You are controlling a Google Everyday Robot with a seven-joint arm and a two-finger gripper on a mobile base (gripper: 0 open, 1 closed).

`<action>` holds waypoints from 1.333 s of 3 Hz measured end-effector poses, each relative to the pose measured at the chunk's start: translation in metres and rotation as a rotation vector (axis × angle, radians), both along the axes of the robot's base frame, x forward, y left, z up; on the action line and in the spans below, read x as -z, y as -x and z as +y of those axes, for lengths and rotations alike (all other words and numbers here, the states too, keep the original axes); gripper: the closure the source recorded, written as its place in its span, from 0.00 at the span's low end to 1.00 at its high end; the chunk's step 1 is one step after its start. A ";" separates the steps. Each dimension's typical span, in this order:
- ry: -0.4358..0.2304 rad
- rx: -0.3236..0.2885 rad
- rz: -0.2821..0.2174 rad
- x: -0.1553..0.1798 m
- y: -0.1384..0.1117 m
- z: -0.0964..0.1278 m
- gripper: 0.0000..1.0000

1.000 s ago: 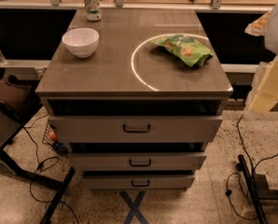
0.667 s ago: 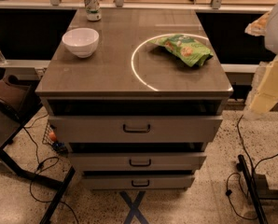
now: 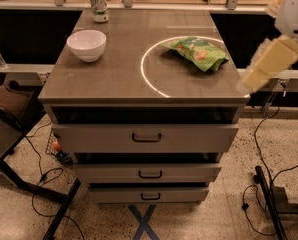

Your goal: Place green rice chip bag into white bowl

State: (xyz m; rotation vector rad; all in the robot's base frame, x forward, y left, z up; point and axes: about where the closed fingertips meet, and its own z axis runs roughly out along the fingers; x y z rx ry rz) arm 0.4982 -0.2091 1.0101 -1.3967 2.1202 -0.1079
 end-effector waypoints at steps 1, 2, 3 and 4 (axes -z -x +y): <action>-0.152 0.104 -0.113 -0.010 -0.064 -0.009 0.00; -0.235 0.211 -0.156 -0.005 -0.126 -0.017 0.00; -0.332 0.272 -0.145 0.019 -0.199 -0.022 0.00; -0.331 0.271 -0.145 0.019 -0.199 -0.021 0.00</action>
Offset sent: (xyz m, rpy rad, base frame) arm 0.2215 -0.0201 -0.0110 0.3151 -0.1754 -0.3791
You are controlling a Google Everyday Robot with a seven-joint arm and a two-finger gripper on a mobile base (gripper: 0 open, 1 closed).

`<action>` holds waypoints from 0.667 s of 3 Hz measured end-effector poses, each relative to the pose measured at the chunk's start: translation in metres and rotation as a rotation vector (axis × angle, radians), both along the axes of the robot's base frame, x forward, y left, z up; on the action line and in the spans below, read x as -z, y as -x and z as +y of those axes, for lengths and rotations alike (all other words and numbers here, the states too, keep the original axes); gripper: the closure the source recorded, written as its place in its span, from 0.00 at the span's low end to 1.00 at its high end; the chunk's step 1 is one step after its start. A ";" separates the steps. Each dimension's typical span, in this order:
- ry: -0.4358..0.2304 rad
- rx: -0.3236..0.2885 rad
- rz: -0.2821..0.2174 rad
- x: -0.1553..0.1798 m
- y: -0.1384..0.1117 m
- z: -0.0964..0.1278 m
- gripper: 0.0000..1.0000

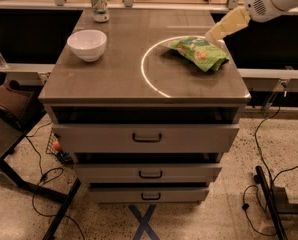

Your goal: Place green rice chip bag into white bowl

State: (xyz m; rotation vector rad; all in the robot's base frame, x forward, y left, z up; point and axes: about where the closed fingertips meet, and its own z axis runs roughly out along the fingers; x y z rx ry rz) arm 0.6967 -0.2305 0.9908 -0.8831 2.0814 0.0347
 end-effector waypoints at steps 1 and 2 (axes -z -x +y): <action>0.033 0.007 0.032 0.020 -0.018 0.012 0.00; 0.038 0.036 0.077 0.062 -0.049 0.021 0.00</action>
Offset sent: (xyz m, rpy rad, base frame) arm 0.0904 0.0288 -0.1154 -0.0403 0.1306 -0.0802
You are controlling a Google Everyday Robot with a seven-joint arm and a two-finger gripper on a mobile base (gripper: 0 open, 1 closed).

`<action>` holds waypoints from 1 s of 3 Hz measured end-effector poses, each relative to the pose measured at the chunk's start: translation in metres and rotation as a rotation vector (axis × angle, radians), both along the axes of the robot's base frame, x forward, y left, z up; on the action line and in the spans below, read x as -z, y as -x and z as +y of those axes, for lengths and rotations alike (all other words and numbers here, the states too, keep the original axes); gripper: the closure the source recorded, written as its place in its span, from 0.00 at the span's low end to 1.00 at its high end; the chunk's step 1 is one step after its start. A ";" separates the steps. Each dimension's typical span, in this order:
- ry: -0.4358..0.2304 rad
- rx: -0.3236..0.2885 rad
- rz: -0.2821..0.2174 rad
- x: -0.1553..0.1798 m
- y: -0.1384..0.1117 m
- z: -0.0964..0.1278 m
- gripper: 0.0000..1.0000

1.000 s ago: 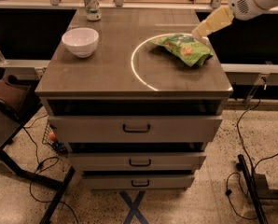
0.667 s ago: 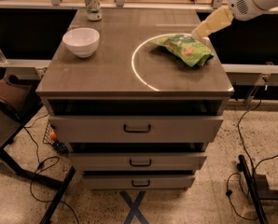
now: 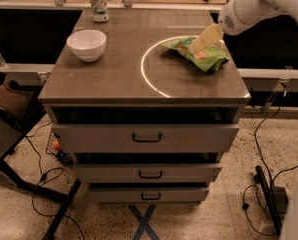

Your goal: Place green rice chip bag into white bowl

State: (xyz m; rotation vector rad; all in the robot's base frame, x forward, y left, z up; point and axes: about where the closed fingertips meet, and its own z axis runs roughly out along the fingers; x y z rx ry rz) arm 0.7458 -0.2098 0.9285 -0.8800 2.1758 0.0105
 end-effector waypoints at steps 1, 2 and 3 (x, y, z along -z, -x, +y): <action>-0.027 0.021 0.062 0.042 -0.026 0.003 0.01; -0.059 0.012 0.101 0.062 -0.033 0.007 0.23; -0.059 0.010 0.105 0.065 -0.034 0.009 0.46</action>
Offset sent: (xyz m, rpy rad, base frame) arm 0.0435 0.0072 -0.0778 0.0981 0.1385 -0.0042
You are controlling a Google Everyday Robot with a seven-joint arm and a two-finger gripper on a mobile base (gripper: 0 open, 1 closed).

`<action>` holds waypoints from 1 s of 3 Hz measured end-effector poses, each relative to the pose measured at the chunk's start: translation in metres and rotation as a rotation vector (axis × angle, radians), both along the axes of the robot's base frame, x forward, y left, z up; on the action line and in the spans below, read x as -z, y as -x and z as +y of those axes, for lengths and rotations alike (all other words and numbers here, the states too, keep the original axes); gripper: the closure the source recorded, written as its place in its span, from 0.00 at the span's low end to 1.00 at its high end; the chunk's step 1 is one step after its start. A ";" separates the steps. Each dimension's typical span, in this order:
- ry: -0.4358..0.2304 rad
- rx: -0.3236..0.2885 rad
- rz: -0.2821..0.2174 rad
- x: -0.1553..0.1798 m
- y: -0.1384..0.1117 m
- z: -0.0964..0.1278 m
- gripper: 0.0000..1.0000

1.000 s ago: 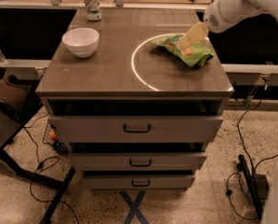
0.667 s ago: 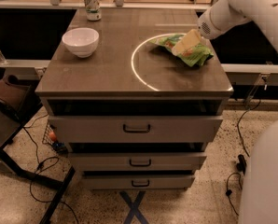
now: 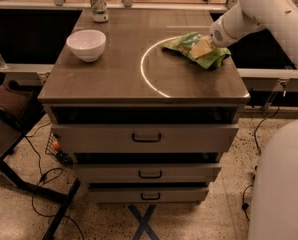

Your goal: Place green rice chip bag into white bowl

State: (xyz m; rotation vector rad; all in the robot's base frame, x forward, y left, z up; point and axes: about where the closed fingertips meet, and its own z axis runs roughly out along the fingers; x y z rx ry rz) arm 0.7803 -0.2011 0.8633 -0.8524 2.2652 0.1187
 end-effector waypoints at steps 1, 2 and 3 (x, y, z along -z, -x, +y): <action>0.000 -0.003 0.005 0.003 -0.001 0.002 0.70; -0.001 -0.006 0.009 0.006 -0.001 0.004 0.99; -0.001 -0.006 0.009 0.006 -0.001 0.004 1.00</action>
Offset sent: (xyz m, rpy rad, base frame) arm 0.0006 0.0020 -0.0026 0.0003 0.0038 0.0028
